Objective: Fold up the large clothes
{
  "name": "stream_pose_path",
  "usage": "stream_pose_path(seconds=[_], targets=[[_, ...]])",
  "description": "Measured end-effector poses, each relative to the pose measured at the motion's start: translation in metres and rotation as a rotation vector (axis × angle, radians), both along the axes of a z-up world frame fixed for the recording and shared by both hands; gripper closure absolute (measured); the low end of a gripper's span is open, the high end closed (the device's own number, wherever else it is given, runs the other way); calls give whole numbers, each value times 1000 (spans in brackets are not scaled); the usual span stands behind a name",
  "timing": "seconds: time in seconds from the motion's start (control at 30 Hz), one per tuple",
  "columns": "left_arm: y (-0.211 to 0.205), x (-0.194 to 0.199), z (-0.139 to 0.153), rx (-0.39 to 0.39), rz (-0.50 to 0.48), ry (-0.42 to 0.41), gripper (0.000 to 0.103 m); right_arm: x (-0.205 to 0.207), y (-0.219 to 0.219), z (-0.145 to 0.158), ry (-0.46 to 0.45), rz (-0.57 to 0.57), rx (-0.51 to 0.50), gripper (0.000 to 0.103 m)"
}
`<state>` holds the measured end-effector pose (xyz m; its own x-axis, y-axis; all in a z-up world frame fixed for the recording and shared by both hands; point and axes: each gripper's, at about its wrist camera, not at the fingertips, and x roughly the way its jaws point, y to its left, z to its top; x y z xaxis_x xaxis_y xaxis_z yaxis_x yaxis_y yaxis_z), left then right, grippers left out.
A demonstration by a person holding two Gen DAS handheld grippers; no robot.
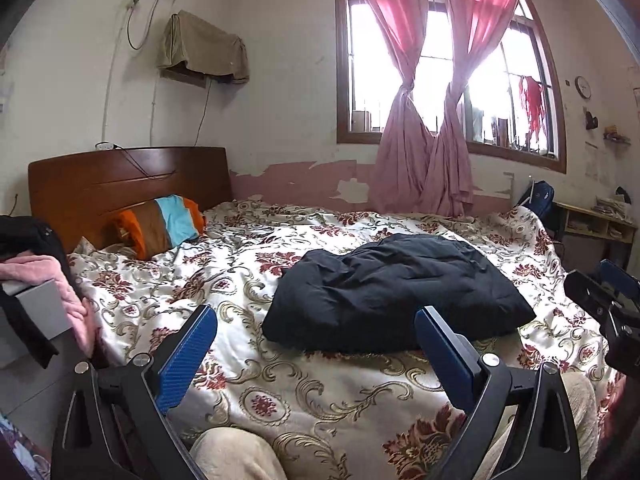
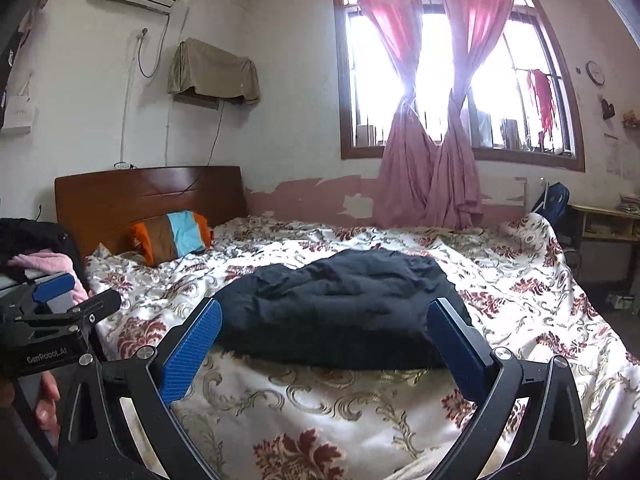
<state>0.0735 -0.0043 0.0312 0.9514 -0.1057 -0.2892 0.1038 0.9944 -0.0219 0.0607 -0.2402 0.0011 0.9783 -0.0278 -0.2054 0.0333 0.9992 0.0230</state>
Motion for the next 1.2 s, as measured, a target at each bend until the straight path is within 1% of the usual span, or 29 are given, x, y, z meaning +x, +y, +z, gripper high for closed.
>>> stream_pose_path(seconds=[0.23,0.57,0.77,1.2], targets=[[8,-1,-10,-4,18,35,3,0,-3,-16,48,4,-1,2],[8,8,-38,6,18,125,3,17,-10,-42,137,-10,5,2],[9,10,-41,5,25,127,3,22,-7,-47,157,-4,4,2],[12,12,-41,5,34,126,3,22,-2,-43,150,-8,6,2]])
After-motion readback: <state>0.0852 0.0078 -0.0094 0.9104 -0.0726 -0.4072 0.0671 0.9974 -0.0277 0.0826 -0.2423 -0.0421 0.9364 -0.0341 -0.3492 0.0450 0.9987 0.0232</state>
